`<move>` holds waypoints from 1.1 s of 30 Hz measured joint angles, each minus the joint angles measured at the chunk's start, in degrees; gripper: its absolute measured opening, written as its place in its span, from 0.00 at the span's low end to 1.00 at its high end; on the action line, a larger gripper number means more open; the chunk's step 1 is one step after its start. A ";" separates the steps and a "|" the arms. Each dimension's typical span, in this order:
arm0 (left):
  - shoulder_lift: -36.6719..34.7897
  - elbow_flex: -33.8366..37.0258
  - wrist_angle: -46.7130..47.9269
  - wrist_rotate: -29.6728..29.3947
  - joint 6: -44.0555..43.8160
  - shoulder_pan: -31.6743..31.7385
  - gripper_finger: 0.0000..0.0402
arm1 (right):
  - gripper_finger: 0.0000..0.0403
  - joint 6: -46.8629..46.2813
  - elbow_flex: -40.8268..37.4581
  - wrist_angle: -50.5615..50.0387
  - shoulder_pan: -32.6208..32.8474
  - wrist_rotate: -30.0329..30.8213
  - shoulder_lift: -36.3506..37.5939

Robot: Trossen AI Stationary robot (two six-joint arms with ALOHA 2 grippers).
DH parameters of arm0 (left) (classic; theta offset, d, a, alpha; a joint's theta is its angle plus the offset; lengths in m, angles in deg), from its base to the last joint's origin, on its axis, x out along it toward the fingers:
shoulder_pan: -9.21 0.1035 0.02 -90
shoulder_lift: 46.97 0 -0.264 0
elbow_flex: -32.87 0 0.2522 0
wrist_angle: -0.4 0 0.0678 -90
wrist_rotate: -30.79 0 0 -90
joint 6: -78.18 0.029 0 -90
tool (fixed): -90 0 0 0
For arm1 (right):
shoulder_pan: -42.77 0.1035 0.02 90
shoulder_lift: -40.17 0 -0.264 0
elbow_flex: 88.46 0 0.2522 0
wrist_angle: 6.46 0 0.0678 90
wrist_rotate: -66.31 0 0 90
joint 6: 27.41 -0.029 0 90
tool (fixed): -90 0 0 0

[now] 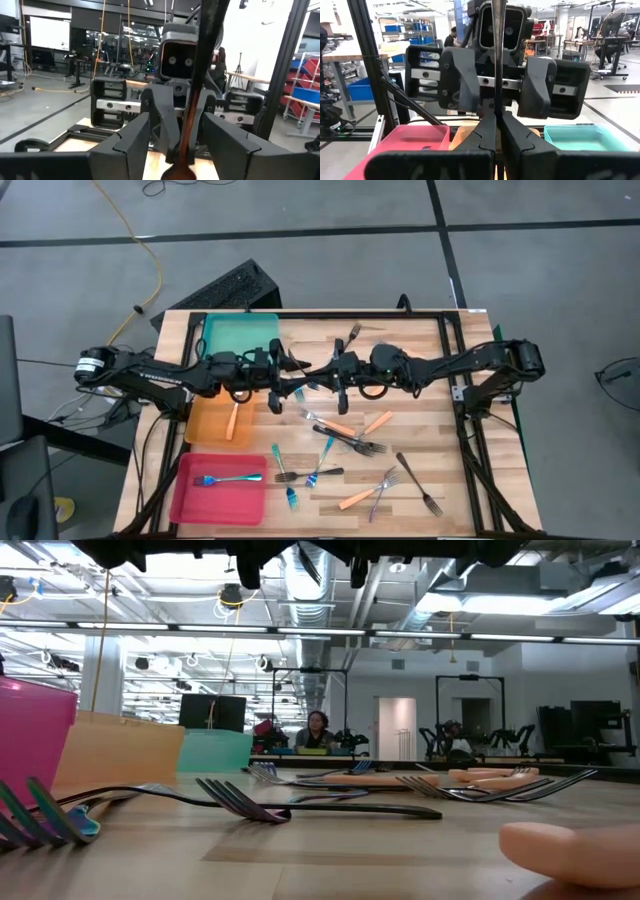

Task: Sort silverware by color (type)
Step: Put the black fork into the blue bin

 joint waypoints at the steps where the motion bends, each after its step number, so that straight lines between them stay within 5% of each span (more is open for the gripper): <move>1: 0.00 0.00 -0.13 0.00 0.01 0.00 0.39 | 0.07 0.00 0.00 0.03 0.00 -0.16 0.00; 11: 0.00 0.00 -0.48 0.58 1.58 -0.04 0.03 | 0.07 -0.08 0.00 -0.11 0.00 -0.88 0.00; 23: 0.00 0.00 -0.12 -0.13 0.96 0.00 0.01 | 0.20 -1.62 0.00 -1.62 -0.55 -1.06 0.05; 33: -1.06 -3.68 4.87 -2.27 1.01 1.96 0.00 | 0.49 -1.75 0.00 -6.21 -0.63 -1.15 2.90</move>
